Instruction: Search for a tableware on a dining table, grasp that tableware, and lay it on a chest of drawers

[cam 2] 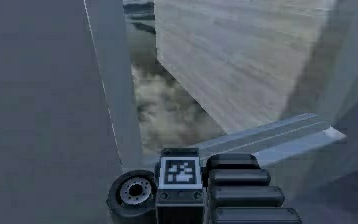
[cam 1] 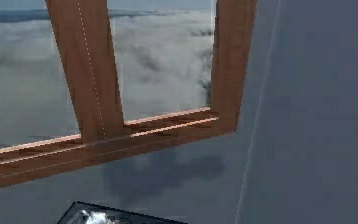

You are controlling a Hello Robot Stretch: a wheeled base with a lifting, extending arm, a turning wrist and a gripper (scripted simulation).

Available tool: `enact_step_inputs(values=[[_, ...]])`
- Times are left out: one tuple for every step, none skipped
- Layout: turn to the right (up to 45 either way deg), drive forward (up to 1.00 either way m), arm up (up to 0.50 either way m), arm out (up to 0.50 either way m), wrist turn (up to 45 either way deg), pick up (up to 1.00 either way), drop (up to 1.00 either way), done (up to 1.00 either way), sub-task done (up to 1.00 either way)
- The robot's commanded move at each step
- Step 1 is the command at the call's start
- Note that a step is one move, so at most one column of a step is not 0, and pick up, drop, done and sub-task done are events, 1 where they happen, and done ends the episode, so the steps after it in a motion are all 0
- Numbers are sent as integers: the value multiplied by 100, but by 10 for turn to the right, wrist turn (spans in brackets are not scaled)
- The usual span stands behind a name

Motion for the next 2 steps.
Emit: enact_step_inputs(values=[[-450, 0, 0, 0, 0, 0, 0, 0, 0], [-450, 0, 0, 0, 0, 0, 0, 0, 0]])
